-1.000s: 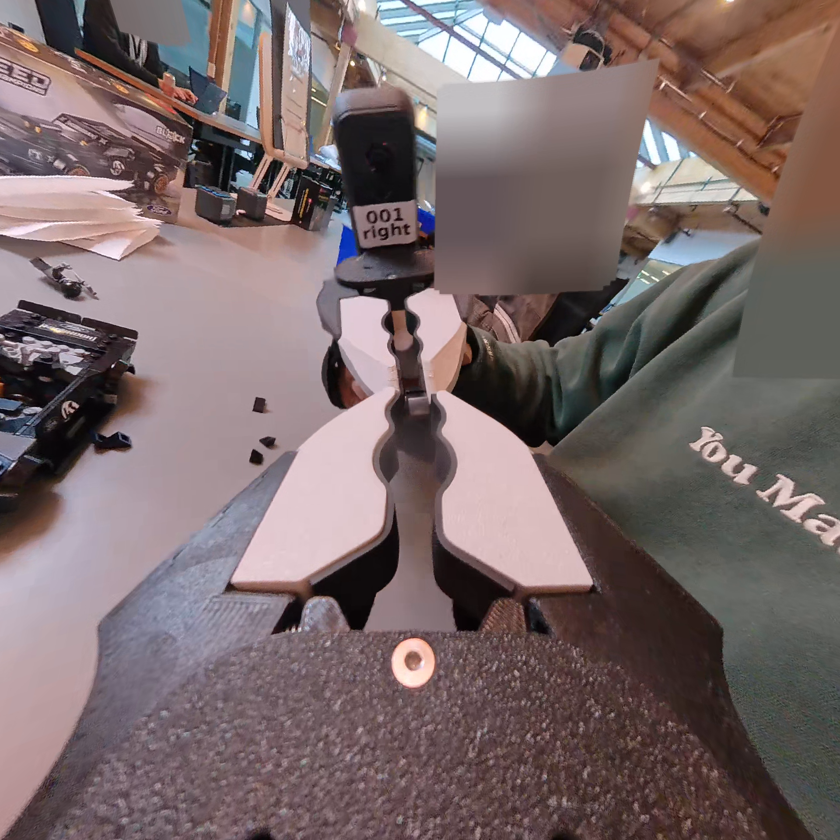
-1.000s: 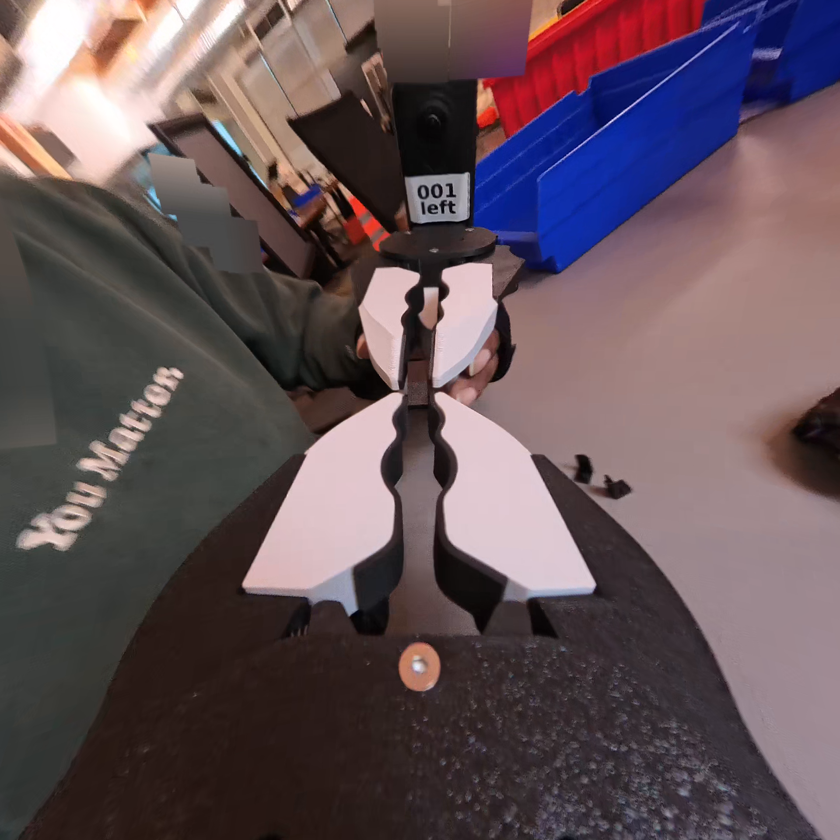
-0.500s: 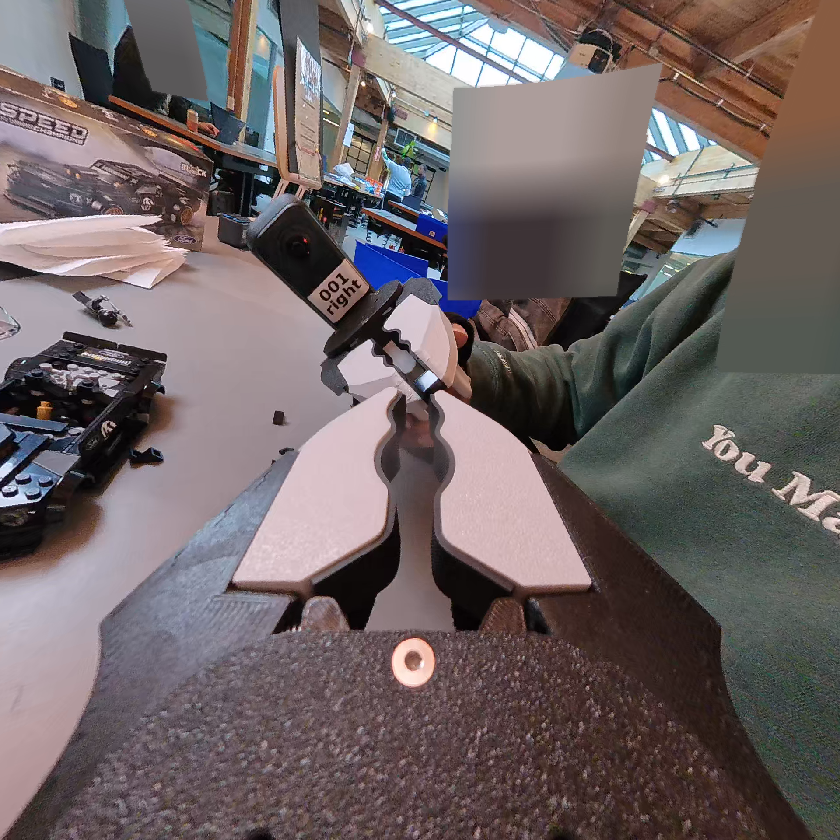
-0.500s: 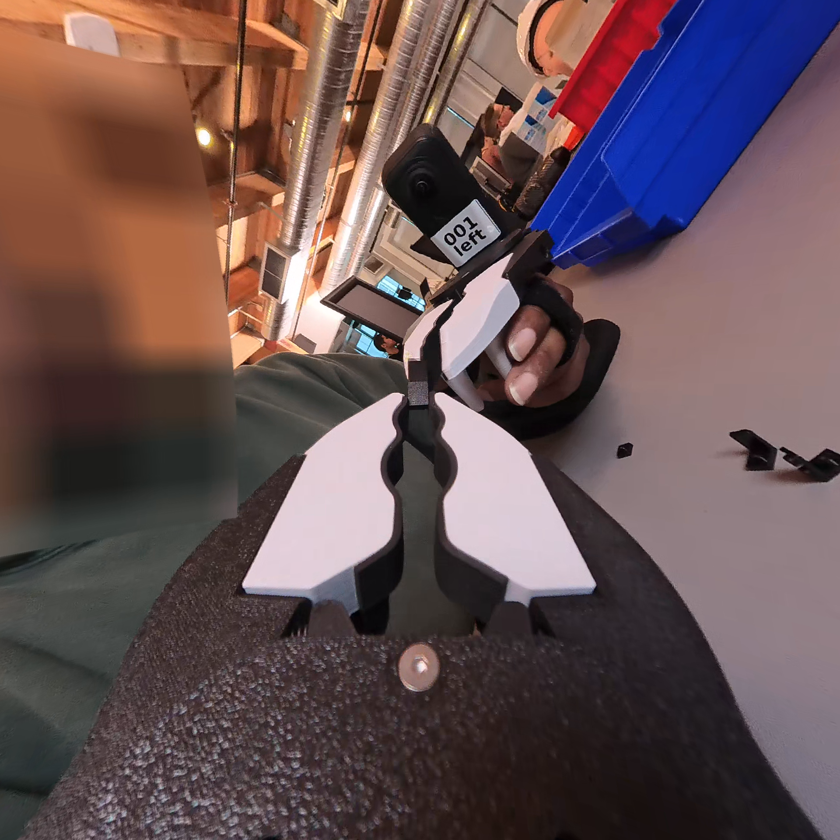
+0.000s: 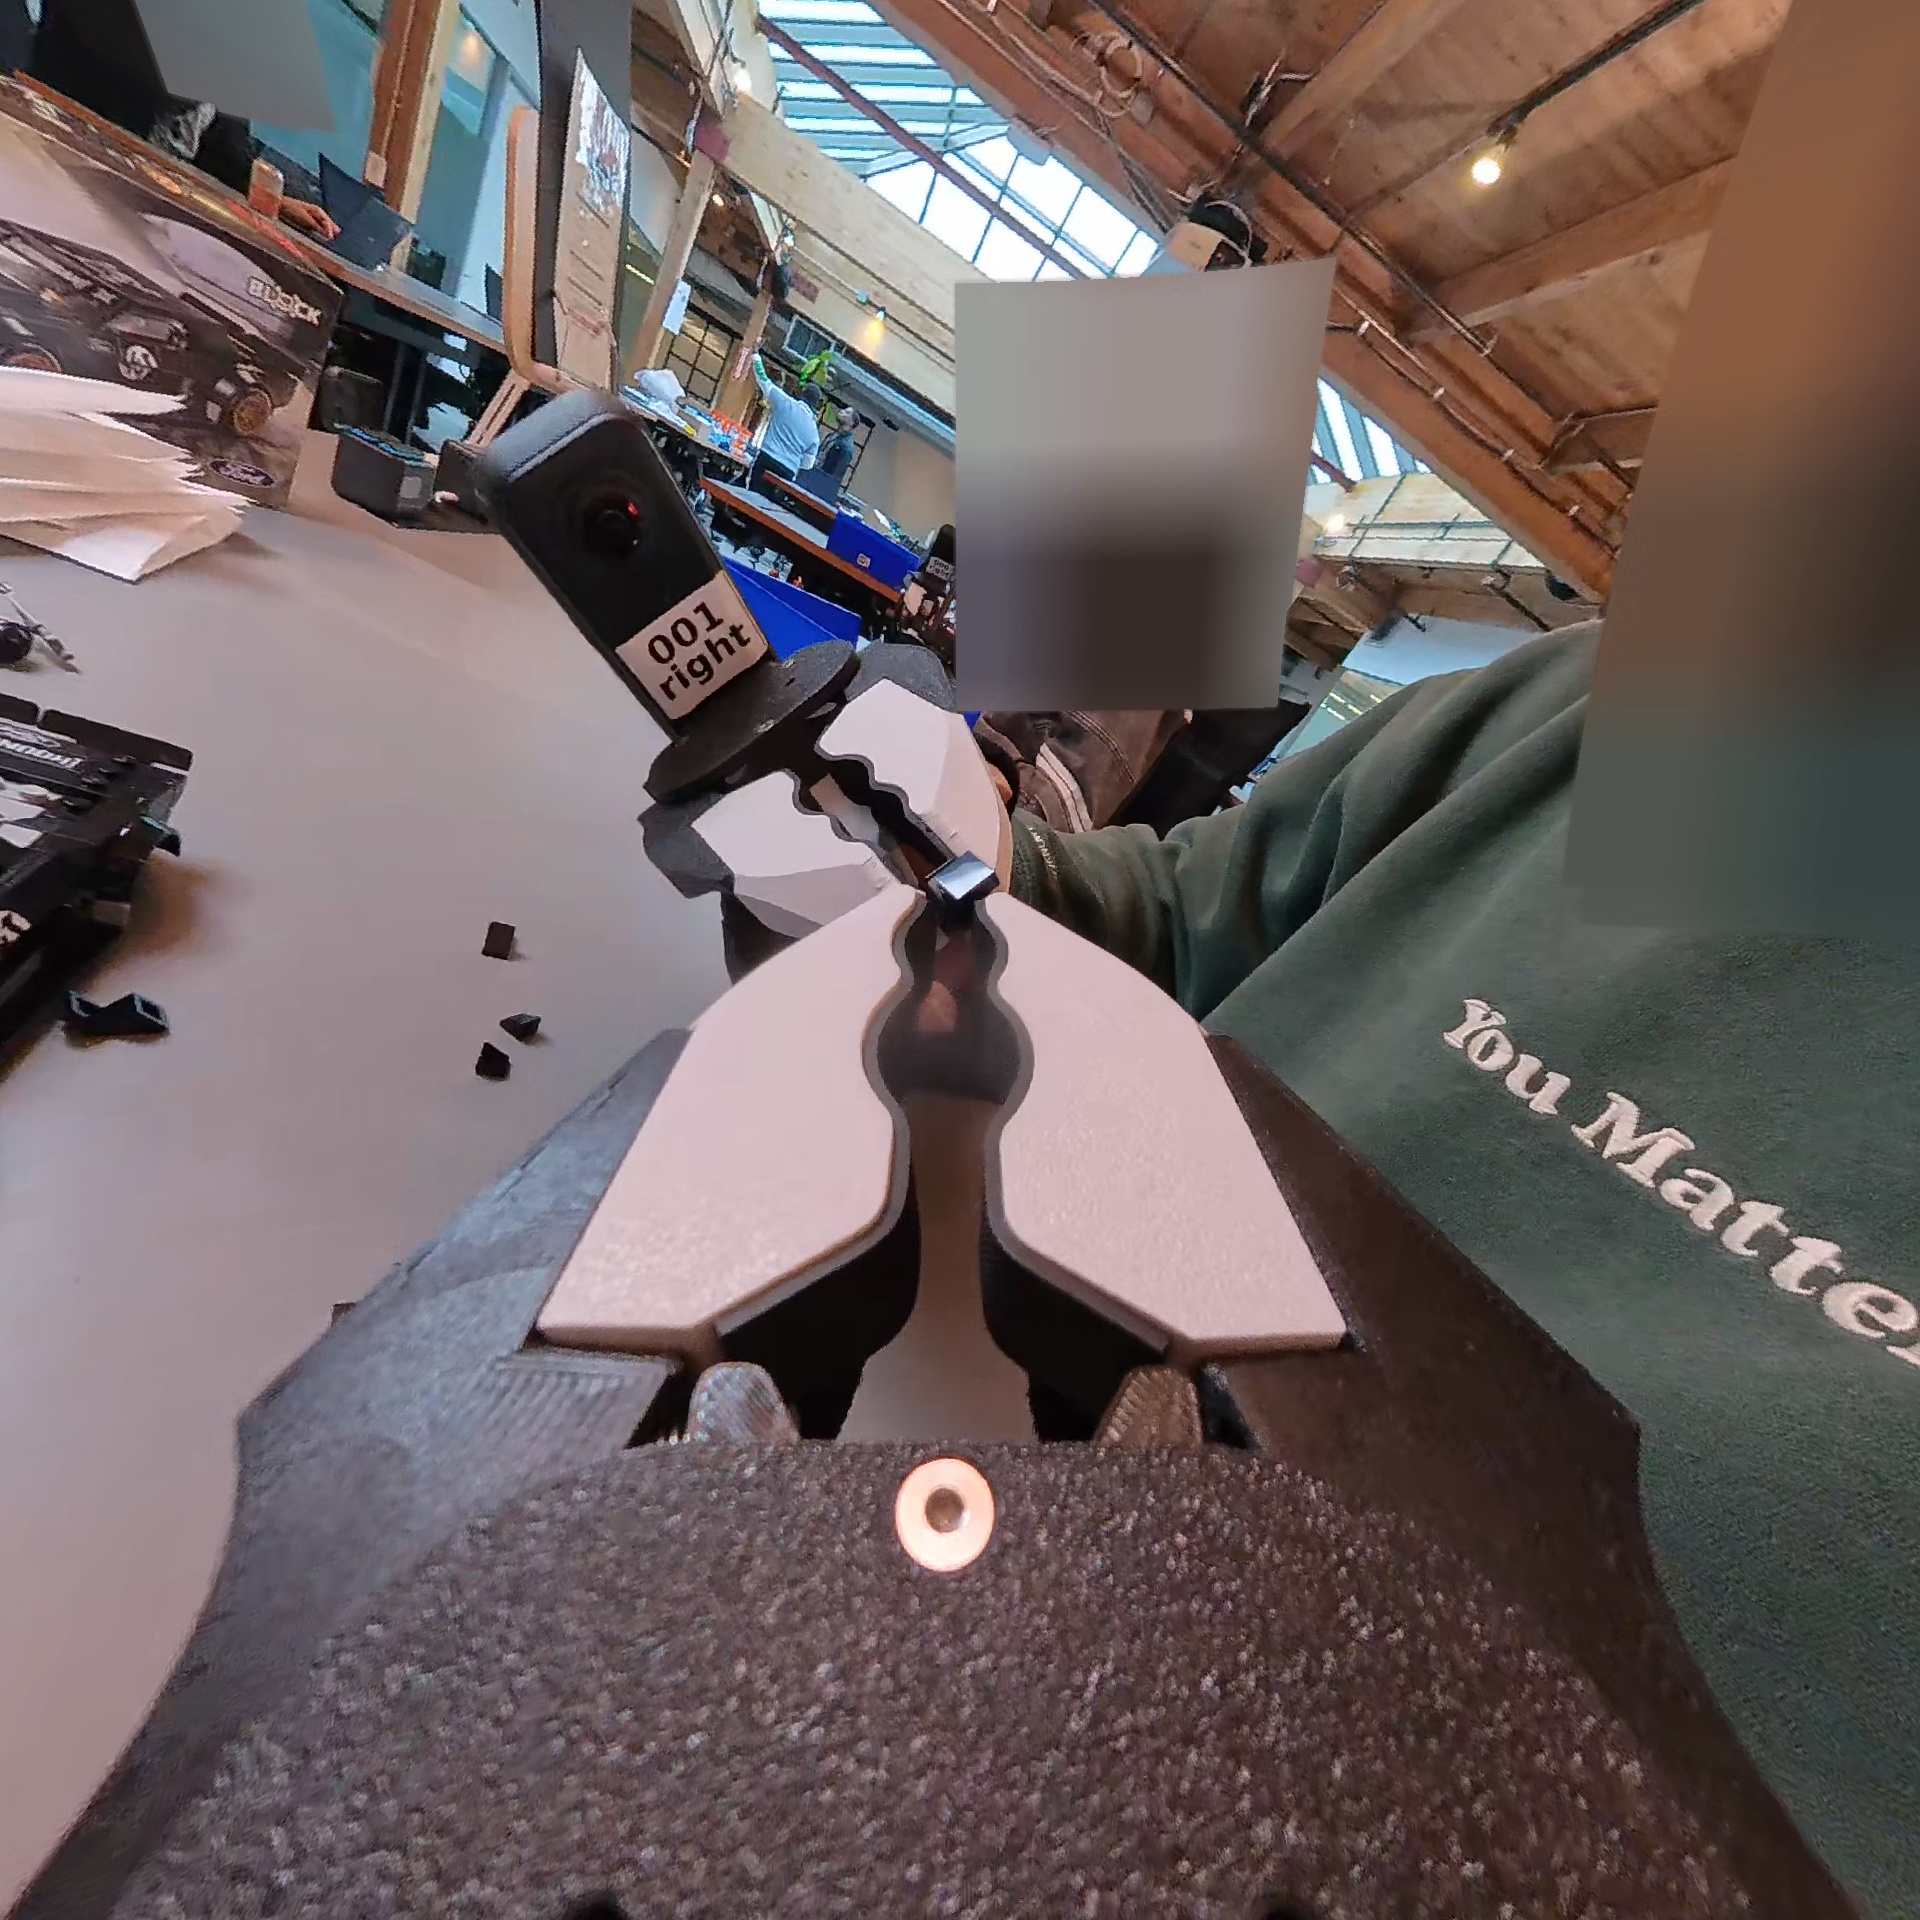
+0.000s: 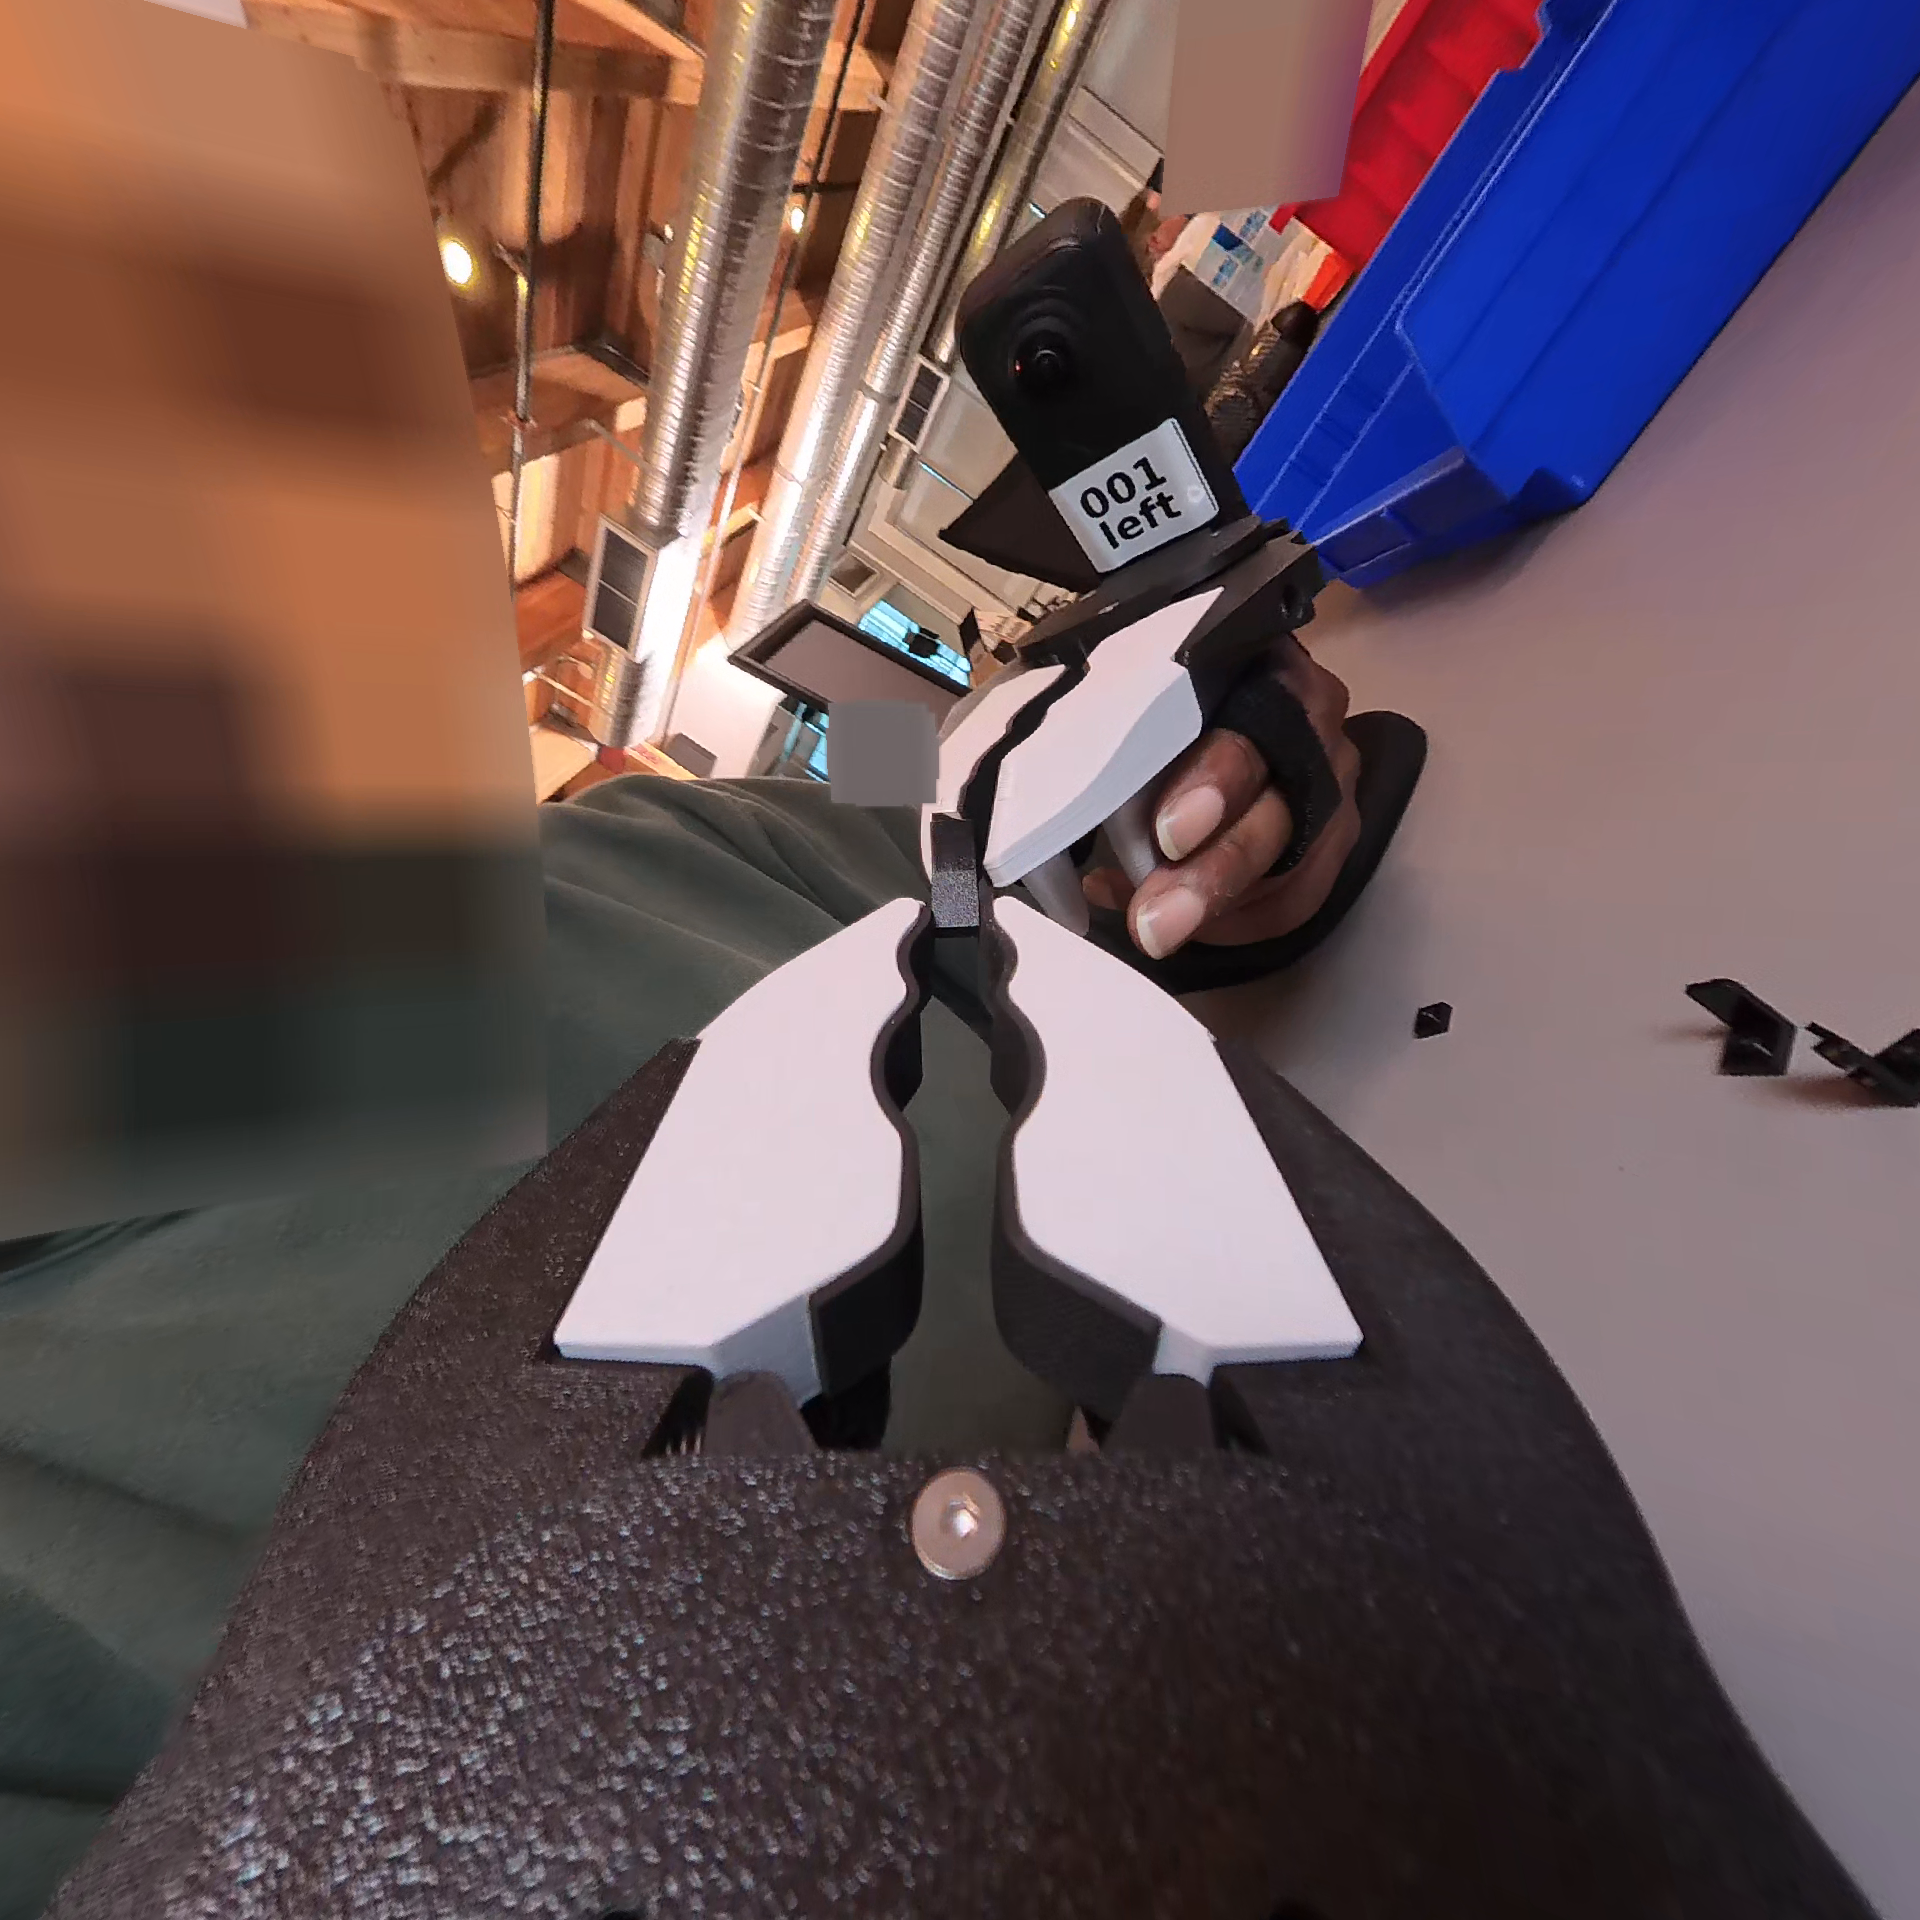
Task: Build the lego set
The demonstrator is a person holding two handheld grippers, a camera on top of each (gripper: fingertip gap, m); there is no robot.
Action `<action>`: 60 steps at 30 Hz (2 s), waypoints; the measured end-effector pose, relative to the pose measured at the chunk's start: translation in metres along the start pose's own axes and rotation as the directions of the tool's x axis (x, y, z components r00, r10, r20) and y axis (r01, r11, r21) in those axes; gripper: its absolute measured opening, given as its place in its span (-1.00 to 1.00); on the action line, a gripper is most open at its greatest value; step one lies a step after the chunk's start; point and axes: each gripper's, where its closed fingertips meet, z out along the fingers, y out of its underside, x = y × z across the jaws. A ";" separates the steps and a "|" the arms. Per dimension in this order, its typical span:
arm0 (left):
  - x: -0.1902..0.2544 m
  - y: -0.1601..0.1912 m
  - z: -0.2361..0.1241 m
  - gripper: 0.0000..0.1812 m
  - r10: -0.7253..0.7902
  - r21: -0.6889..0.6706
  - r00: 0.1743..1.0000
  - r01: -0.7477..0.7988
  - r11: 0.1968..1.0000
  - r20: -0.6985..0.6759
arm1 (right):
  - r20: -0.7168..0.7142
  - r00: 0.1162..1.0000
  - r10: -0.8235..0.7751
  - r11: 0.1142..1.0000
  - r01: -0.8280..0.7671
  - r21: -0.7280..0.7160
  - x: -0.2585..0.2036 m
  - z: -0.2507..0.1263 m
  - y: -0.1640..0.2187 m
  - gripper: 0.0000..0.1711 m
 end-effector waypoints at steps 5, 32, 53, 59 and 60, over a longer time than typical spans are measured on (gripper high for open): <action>0.003 0.005 0.000 -0.94 0.009 -0.030 1.000 -0.010 0.999 -0.023 | -0.021 0.999 -0.031 0.999 0.030 -0.042 0.000 0.001 0.006 -0.91; -0.004 0.006 -0.002 -0.88 0.050 -0.040 0.999 -0.049 0.998 0.022 | -0.110 0.971 -0.214 0.976 0.208 -0.066 0.010 0.000 0.008 -0.91; -0.024 -0.007 -0.011 -0.77 0.230 -0.043 0.951 -0.226 0.973 0.208 | -0.358 0.769 -0.530 0.840 0.532 -0.103 0.027 -0.011 -0.010 -0.91; -0.023 -0.001 -0.008 -0.79 0.283 -0.092 0.935 -0.269 0.959 0.214 | -0.371 0.736 -0.566 0.818 0.558 -0.141 0.030 -0.009 -0.006 -0.91; -0.023 0.001 -0.007 -0.81 0.289 -0.100 0.934 -0.273 0.957 0.211 | -0.373 0.730 -0.573 0.813 0.563 -0.147 0.030 -0.008 -0.005 -0.91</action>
